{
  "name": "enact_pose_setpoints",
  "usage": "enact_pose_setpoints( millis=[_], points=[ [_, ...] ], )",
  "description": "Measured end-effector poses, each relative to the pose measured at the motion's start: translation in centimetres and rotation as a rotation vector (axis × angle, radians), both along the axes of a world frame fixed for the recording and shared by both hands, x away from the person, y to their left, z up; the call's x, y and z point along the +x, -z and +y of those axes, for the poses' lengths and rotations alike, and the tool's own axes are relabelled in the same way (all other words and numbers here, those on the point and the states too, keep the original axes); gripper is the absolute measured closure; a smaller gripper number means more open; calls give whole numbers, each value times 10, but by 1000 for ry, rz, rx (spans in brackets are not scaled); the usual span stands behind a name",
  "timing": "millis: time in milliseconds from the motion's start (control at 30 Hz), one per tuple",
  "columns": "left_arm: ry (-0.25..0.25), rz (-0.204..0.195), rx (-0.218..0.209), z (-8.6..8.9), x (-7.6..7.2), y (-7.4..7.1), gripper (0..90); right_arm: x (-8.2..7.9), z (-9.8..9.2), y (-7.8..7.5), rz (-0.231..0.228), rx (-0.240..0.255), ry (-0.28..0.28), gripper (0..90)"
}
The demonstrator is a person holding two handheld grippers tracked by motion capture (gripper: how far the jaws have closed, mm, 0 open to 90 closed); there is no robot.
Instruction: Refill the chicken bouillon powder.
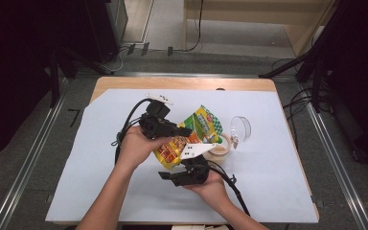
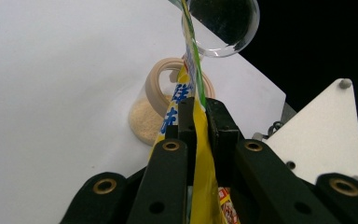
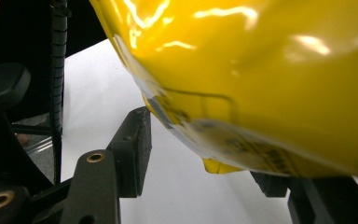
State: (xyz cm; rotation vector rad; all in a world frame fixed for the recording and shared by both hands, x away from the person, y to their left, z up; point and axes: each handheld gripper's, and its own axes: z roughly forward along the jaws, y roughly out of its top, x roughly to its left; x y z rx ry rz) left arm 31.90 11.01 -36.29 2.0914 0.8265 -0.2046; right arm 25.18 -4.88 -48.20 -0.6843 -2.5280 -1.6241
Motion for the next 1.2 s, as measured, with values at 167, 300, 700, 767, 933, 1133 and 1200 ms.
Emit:
enact_pose_setpoints(
  millis=[167,300,700,767,933,1133,1200],
  points=[
    [-5,5,-4,7,0,4,867,-1,-1,1,-14,-6,12,461],
    [11,6,0,8,1,6,864,-1,-2,4,-25,-33,23,454],
    [30,14,6,11,0,10,855,2,-5,13,-41,-77,48,466],
    [32,20,-1,12,0,10,853,3,-5,13,-38,-75,47,466],
    [24,29,-15,14,-2,11,843,4,-5,20,-25,-89,42,452],
    [15,32,-5,15,0,14,837,4,-5,23,-39,-113,45,449],
    [18,57,-41,16,1,16,821,4,-5,24,-35,-115,40,448]
  ],
)
